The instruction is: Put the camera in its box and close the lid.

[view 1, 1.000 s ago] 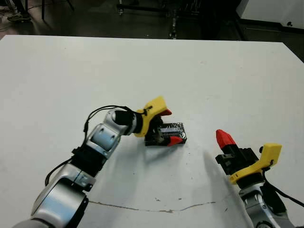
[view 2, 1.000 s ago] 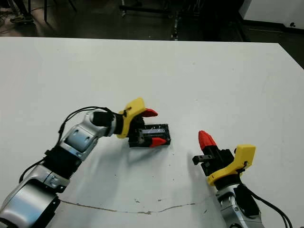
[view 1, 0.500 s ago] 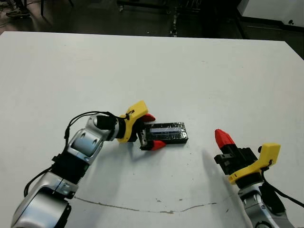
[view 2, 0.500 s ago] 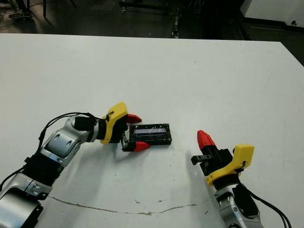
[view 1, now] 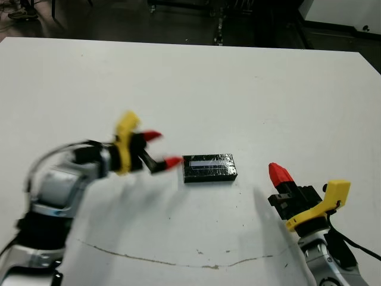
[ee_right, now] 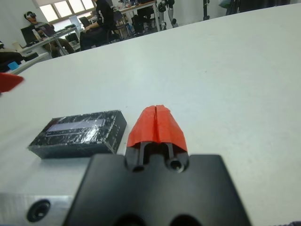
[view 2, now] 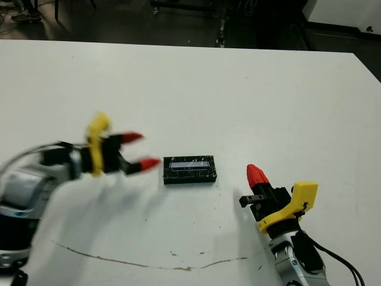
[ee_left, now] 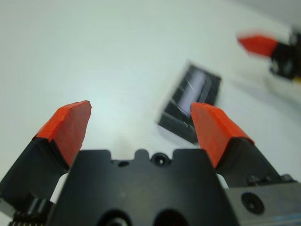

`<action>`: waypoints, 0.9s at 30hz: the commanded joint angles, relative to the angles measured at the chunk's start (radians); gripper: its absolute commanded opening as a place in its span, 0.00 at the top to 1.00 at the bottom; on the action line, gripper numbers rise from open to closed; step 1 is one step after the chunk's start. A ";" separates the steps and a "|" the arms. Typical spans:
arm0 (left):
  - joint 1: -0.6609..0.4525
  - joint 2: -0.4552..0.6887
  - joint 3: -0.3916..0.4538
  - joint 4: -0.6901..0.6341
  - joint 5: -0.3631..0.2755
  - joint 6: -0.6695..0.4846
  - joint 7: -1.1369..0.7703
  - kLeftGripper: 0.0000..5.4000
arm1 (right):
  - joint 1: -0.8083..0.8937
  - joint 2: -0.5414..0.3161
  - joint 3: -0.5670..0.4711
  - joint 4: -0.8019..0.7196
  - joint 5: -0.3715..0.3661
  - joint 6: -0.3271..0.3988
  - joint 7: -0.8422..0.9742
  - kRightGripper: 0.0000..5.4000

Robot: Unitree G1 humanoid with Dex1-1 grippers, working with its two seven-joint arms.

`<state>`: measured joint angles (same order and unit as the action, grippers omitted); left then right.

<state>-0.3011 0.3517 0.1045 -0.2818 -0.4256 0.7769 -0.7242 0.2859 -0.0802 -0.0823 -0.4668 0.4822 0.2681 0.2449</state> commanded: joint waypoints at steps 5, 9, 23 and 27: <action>0.149 -0.046 0.117 -0.155 -0.126 -0.008 0.131 0.00 | -0.014 -0.007 -0.024 -0.004 0.021 0.006 -0.012 1.00; 0.192 -0.060 0.153 -0.182 -0.191 -0.020 0.171 0.00 | -0.017 -0.007 -0.022 -0.002 0.013 -0.003 -0.009 1.00; 0.323 -0.303 0.073 -0.058 0.037 -0.611 0.373 0.30 | -0.092 0.025 -0.060 0.011 -0.013 -0.068 -0.066 1.00; 0.346 -0.364 0.047 0.043 0.112 -0.827 0.398 0.41 | -0.099 0.055 -0.056 0.005 -0.065 -0.105 -0.121 1.00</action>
<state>0.0273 0.0057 0.1598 -0.2754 -0.3407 0.0070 -0.3432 0.1903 -0.0306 -0.1327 -0.4601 0.4379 0.1826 0.1469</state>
